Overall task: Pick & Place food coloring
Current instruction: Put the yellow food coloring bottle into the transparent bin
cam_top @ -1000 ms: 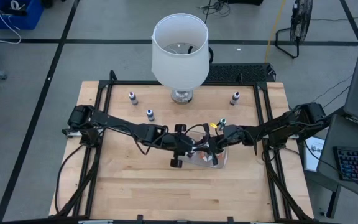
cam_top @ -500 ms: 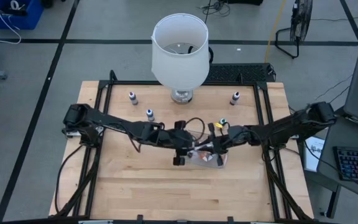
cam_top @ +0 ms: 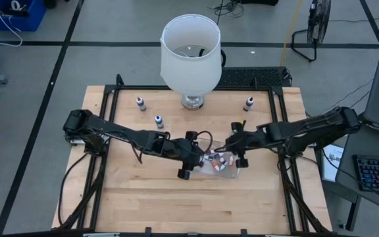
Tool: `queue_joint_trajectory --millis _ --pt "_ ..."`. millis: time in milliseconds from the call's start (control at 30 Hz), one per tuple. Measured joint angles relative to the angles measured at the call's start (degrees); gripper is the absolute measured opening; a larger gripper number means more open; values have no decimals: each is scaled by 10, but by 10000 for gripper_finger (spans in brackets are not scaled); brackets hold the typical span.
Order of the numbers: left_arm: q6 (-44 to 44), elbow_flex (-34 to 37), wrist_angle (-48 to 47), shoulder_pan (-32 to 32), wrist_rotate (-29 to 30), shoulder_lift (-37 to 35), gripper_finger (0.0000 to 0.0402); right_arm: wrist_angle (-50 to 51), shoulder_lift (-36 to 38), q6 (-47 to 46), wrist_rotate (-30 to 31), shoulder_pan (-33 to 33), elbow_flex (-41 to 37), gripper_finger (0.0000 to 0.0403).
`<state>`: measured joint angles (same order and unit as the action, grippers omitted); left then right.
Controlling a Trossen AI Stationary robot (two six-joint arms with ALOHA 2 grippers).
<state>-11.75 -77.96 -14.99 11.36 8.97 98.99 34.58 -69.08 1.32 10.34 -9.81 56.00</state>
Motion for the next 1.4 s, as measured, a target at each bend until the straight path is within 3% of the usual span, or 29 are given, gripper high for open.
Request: queue_joint_trajectory --millis 200,533,867,1200,1400 --pt "0 89 97 -17 -31 -37 211 111 -33 -69 -37 25 22 38" --pt "43 215 224 -59 -30 -88 212 79 -116 -66 -62 33 22 38" --pt "29 237 252 -62 -36 -95 212 36 -200 -62 -67 34 22 38" --pt "26 237 250 -62 -36 -96 212 15 -211 -99 -91 33 22 41" --pt "27 237 251 -62 -36 -96 212 15 -211 -135 -91 33 22 139"
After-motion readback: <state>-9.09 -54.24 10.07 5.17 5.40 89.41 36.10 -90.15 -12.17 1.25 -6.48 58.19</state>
